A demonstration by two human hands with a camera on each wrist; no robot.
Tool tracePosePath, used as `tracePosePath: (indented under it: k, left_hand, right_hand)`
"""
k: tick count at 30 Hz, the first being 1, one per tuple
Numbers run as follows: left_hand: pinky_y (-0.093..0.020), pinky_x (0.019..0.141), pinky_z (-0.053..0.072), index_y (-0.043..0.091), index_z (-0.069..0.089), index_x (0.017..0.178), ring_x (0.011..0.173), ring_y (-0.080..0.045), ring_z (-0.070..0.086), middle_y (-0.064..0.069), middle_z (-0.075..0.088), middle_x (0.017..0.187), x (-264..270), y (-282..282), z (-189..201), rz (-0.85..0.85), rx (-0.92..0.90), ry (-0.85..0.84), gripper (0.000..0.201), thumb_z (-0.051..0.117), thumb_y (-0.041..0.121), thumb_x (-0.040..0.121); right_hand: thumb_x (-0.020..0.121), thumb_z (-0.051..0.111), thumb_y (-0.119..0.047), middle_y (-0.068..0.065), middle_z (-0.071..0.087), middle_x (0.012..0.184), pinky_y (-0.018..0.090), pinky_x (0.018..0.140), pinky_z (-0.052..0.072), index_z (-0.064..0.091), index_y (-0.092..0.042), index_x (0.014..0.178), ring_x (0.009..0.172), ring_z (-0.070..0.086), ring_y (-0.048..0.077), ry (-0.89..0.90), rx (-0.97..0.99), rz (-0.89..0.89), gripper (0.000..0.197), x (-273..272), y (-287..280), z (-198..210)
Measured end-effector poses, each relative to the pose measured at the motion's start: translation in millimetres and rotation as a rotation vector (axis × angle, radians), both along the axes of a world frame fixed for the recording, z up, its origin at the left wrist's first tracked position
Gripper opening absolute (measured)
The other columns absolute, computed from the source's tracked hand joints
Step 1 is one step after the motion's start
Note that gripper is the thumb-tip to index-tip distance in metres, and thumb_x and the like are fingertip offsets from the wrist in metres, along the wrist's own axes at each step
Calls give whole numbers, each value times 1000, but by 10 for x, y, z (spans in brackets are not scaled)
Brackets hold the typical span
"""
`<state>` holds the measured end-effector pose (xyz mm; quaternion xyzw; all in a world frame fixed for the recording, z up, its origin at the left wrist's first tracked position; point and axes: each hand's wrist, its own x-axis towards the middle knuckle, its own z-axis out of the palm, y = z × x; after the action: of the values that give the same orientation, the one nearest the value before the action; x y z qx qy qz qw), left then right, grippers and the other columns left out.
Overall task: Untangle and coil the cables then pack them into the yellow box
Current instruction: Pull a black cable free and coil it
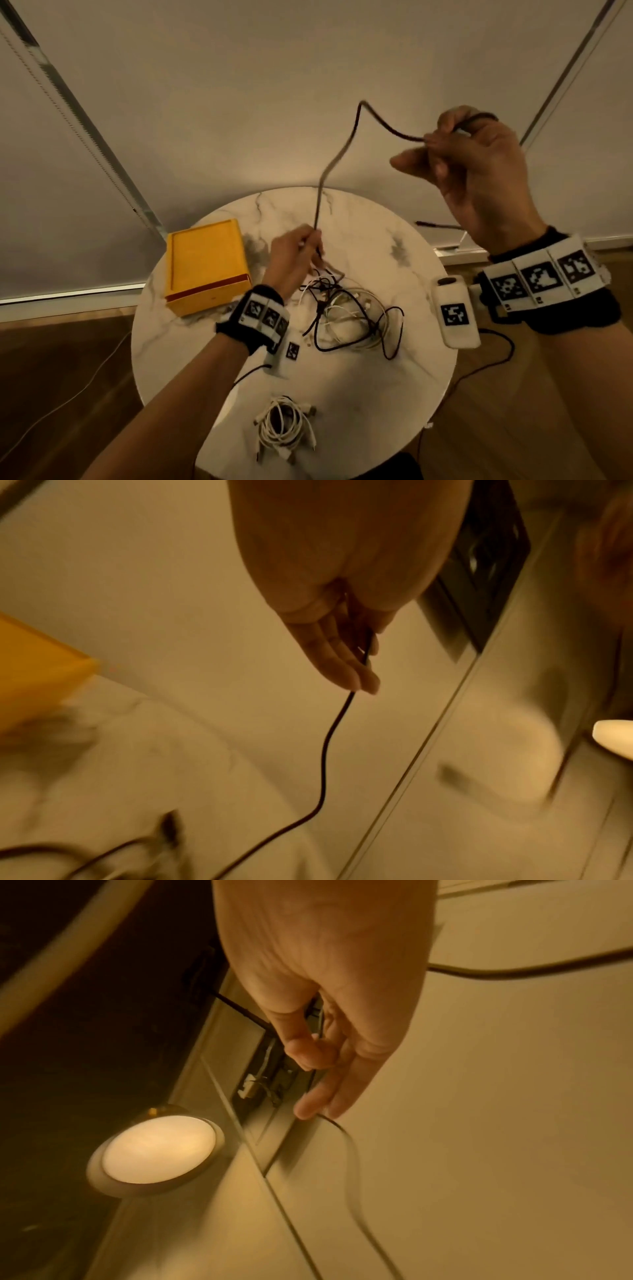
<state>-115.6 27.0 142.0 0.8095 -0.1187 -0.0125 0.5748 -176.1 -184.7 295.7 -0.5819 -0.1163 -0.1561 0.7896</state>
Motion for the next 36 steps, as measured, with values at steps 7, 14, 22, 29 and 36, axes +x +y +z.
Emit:
tracePosePath:
  k: [7,14,22,29,36]
  left_hand:
    - [-31,51,51,8,54,76,53,-21,58,-8,60,69,50,-66,1151,-83,-427,-127,31,42,17,103]
    - [-32,59,54,4,55,90,66,-21,64,-11,62,84,-44,-252,1484,-284,-416,-175,6,52,3,96]
    - [-31,61,54,8,51,94,68,-18,61,-7,61,89,21,287,1426,-245,-485,-204,3,48,7,96]
    - [-28,61,51,13,49,92,67,-14,57,-3,61,87,47,775,1377,-177,-485,-224,13,41,7,101]
    - [-25,53,44,15,58,88,61,-17,49,3,59,71,27,950,1156,-98,-165,-182,14,52,3,93]
  right_hand:
    - [95,50,-9,23,69,109,45,87,53,56,-13,95,105,65,38,264,33,65,7,-27,74,-697]
    - [75,69,13,27,56,125,47,90,52,40,-6,133,102,61,36,285,-291,258,68,129,529,-826]
    - [82,68,6,19,70,89,21,67,52,29,-31,140,77,70,22,414,-449,174,79,136,495,-1424]
    - [87,61,-37,0,69,85,43,84,50,71,-24,77,84,63,19,450,-1241,363,19,108,494,-2203]
    - [94,59,-25,7,73,74,31,62,51,75,-13,92,68,67,21,320,-1144,74,21,234,313,-1378]
